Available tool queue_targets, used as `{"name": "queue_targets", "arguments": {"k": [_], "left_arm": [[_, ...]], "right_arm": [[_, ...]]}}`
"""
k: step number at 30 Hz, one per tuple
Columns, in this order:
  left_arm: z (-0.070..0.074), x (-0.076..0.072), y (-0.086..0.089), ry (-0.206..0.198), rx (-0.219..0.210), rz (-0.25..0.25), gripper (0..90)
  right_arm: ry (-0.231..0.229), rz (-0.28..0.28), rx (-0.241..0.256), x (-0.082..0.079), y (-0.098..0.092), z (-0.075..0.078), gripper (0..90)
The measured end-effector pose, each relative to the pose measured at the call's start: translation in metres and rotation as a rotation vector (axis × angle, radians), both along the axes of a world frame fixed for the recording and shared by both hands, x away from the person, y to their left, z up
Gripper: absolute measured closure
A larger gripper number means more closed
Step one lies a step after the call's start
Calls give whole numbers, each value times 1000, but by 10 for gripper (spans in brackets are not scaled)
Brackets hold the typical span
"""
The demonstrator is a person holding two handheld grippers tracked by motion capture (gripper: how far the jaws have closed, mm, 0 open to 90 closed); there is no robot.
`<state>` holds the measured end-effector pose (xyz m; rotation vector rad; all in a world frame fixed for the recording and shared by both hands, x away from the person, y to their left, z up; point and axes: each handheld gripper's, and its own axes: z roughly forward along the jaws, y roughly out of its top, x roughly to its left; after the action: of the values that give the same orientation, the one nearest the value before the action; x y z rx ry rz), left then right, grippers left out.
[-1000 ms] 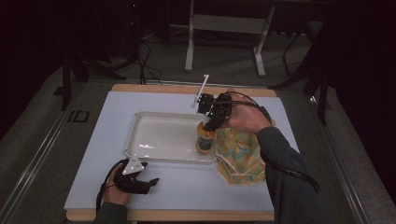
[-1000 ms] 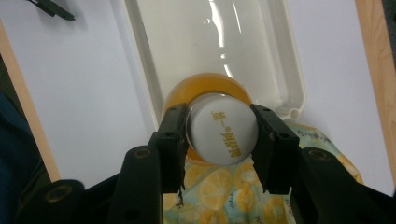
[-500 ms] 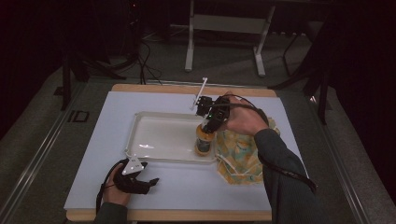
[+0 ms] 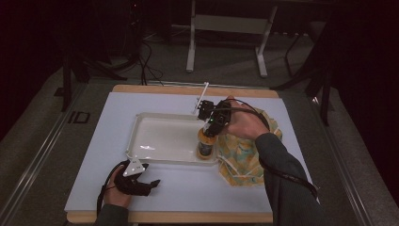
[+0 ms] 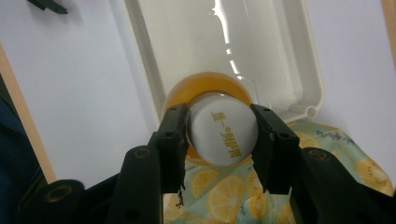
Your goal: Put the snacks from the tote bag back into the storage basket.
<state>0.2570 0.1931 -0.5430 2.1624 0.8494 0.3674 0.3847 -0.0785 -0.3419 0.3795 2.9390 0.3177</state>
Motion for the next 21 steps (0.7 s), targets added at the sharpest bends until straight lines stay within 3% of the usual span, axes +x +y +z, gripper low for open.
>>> {"name": "queue_targets", "arguments": {"k": [21], "left_arm": [[0,0,0,-1,1,0,235]], "right_arm": [[20,45,-65,-4,-1,-14,587]]}}
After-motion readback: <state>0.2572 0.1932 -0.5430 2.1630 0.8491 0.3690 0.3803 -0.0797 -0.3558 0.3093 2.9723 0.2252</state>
